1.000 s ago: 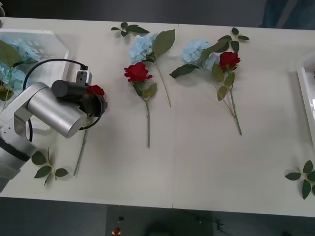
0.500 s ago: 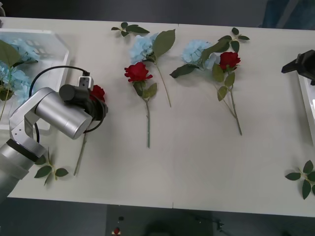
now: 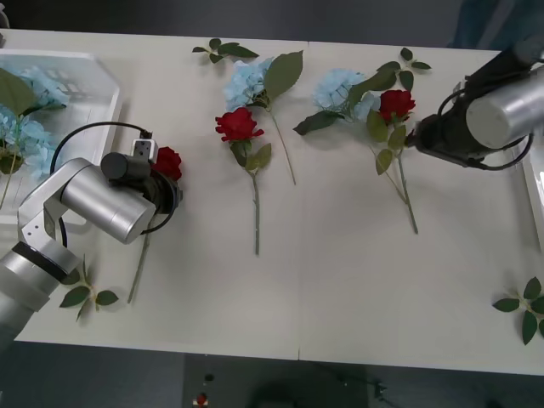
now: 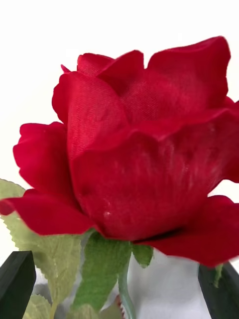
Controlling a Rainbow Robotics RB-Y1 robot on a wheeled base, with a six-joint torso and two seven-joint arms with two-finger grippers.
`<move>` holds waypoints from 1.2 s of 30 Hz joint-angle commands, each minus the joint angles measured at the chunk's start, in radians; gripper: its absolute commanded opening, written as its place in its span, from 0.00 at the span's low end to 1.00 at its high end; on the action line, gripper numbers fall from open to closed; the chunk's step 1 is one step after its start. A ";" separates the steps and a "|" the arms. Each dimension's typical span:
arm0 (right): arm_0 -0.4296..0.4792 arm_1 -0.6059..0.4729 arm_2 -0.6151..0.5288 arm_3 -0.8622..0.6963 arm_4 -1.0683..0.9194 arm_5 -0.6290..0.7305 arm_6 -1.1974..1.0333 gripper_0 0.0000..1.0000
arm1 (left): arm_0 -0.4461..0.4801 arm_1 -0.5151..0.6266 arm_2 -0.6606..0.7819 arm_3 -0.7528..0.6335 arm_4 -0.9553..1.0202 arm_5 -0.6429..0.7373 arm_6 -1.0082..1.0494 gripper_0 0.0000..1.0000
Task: Put the red flowers into the right box and the blue flowers into the left box
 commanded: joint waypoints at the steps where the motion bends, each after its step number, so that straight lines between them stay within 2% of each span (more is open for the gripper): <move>1: -0.040 0.062 -0.017 0.026 0.098 -0.023 -0.078 1.00 | -0.014 -0.024 -0.006 0.025 0.000 -0.015 -0.026 0.39; 2: -0.040 0.070 -0.017 0.035 0.109 -0.029 -0.081 1.00 | -0.012 -0.024 -0.006 0.025 0.000 -0.016 -0.026 0.26; 3: -0.045 0.085 -0.017 0.055 0.126 -0.041 -0.082 1.00 | -0.012 -0.024 -0.006 0.025 0.005 -0.015 -0.026 0.06; 4: -0.052 0.099 -0.017 0.081 0.135 -0.059 -0.082 1.00 | -0.012 -0.024 -0.006 0.024 0.009 -0.016 -0.026 0.00; 12: -0.132 0.185 -0.019 0.318 0.140 -0.211 -0.076 1.00 | -0.012 -0.009 -0.006 -0.004 0.091 -0.038 -0.026 0.00; 16: -0.169 0.223 -0.019 0.416 0.147 -0.279 -0.073 1.00 | 0.005 0.051 -0.003 -0.127 0.192 -0.038 -0.026 0.00; 23: -0.187 0.277 -0.017 0.506 0.186 -0.339 -0.059 1.00 | 0.120 0.180 0.112 -0.415 0.316 -0.038 -0.046 0.00; 26: -0.187 0.306 -0.017 0.542 0.224 -0.369 -0.055 1.00 | 0.184 0.221 0.204 -0.541 0.368 -0.044 -0.101 0.00; 28: -0.187 0.329 -0.017 0.575 0.256 -0.402 -0.055 1.00 | 0.250 0.224 0.305 -0.633 0.448 -0.095 -0.162 0.00; 30: -0.189 0.331 -0.017 0.578 0.255 -0.405 -0.053 1.00 | 0.287 0.216 0.357 -0.668 0.517 -0.165 -0.190 0.00; 34: -0.189 0.314 -0.017 0.540 0.232 -0.392 -0.049 1.00 | 0.310 0.195 0.385 -0.682 0.671 -0.313 -0.197 0.00; 36: -0.187 0.274 -0.019 0.466 0.186 -0.337 -0.036 1.00 | 0.311 0.170 0.385 -0.682 0.729 -0.392 -0.199 0.00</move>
